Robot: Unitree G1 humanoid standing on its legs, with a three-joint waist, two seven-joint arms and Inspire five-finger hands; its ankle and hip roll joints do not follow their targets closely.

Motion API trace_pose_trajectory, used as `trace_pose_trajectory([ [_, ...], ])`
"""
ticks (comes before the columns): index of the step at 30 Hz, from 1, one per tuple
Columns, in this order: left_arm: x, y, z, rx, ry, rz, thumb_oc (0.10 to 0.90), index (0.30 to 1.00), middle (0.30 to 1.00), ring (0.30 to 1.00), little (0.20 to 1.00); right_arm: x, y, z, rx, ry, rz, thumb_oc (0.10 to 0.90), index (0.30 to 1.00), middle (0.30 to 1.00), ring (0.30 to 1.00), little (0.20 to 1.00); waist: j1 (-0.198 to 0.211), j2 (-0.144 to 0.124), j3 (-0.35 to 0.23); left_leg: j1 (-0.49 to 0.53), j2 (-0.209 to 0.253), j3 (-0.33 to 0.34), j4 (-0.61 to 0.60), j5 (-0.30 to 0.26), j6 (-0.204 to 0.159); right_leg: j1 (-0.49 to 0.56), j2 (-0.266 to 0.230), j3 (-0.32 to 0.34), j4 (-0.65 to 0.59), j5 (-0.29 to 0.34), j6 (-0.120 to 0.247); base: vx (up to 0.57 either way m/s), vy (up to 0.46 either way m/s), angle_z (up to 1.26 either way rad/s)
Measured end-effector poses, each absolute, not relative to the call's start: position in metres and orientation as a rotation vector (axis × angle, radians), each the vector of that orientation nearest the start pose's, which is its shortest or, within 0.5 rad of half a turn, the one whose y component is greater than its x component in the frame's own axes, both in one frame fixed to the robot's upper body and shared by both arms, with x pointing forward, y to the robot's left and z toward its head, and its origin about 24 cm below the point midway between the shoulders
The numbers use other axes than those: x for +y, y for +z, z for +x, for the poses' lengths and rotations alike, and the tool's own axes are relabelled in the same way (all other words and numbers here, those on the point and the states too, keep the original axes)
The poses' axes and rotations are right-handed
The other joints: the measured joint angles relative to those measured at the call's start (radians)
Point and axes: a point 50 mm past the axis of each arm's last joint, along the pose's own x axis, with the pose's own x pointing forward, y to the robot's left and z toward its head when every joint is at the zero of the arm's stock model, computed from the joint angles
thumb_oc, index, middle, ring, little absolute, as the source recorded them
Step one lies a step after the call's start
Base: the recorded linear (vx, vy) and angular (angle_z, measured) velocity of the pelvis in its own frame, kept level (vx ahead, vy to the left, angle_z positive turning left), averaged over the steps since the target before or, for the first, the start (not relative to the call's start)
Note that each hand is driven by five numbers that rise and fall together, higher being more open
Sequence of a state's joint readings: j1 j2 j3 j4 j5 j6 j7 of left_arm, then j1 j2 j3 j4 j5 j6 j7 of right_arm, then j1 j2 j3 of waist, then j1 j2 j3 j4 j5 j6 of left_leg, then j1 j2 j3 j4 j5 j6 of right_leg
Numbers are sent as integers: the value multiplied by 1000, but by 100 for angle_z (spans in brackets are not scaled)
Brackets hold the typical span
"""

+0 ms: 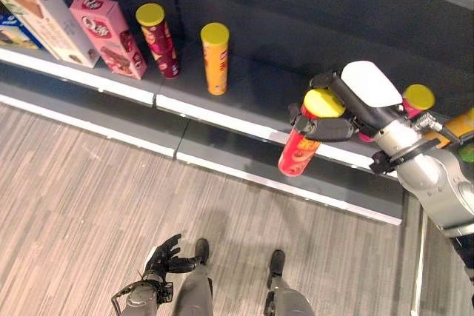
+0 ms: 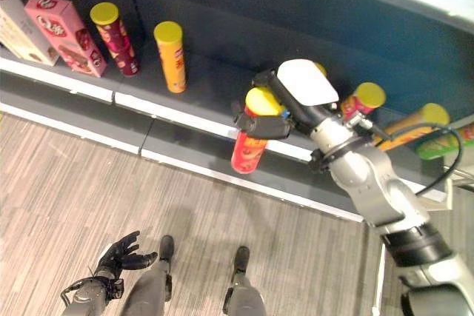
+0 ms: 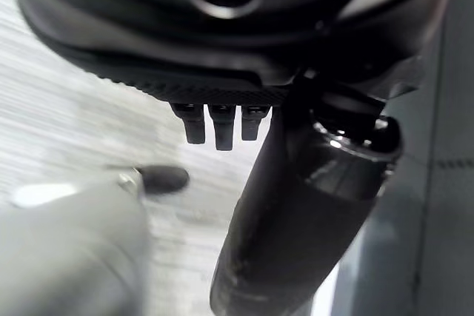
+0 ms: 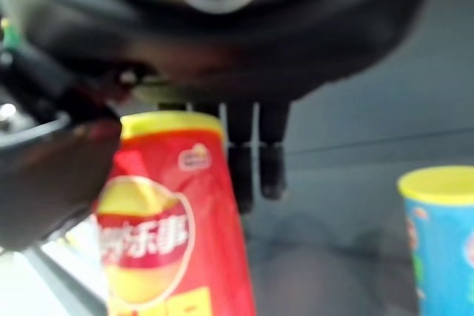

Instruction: Put the goods on the table back onto the shelves and tidy them up.

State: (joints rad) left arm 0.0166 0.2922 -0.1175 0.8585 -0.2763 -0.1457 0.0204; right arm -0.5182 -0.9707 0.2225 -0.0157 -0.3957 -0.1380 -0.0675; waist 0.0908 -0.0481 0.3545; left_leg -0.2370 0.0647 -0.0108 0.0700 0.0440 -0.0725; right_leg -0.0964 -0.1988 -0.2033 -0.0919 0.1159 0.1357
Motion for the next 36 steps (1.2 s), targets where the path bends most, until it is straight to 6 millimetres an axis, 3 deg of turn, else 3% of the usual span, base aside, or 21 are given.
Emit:
trace_pose_trajectory([
  [6, 243, -112, 167, 723, 184, 87, 800, 900, 900, 900, 900, -224, 242, 310, -652, -42, -1427, 400, 300, 300, 300, 300, 30, 5, 42, -10, -10, -16, -3, 1, 0, 1, -7, -22, 0, -1, 0, -14, 8, 12],
  [8, 240, -108, 174, 700, 172, 83, 800, 900, 900, 900, 900, -241, 243, 318, -608, -160, -1487, 400, 300, 300, 300, 300, 43, 7, 54, -26, -14, -43, -3, 2, 2, 1, -8, -47, 0, -1, 0, -34, -5, 28],
  [11, 234, -107, 179, 690, 155, 89, 800, 900, 900, 900, 900, -250, 244, 321, -599, -247, -1530, 400, 300, 300, 300, 300, 62, 5, 60, -32, -17, -51, -4, 2, 2, -2, -10, -56, 0, -1, 0, -20, -8, 10],
  [17, 231, -104, 186, 668, 145, 86, 800, 900, 900, 900, 900, -261, 262, 327, -621, -395, -1524, 400, 300, 300, 300, 300, 62, 8, 90, -35, -24, -55, -4, 4, 5, -2, -16, -66, 0, -1, 0, 2, 2, 2],
  [36, 227, -100, 194, 645, 138, 103, 800, 900, 900, 900, 900, -278, 277, 333, -610, -558, -1509, 400, 300, 300, 300, 300, 70, 41, 96, -64, -33, -80, -7, 17, 5, -15, -19, -93, 0, -2, 1, 4, 0, 3],
])
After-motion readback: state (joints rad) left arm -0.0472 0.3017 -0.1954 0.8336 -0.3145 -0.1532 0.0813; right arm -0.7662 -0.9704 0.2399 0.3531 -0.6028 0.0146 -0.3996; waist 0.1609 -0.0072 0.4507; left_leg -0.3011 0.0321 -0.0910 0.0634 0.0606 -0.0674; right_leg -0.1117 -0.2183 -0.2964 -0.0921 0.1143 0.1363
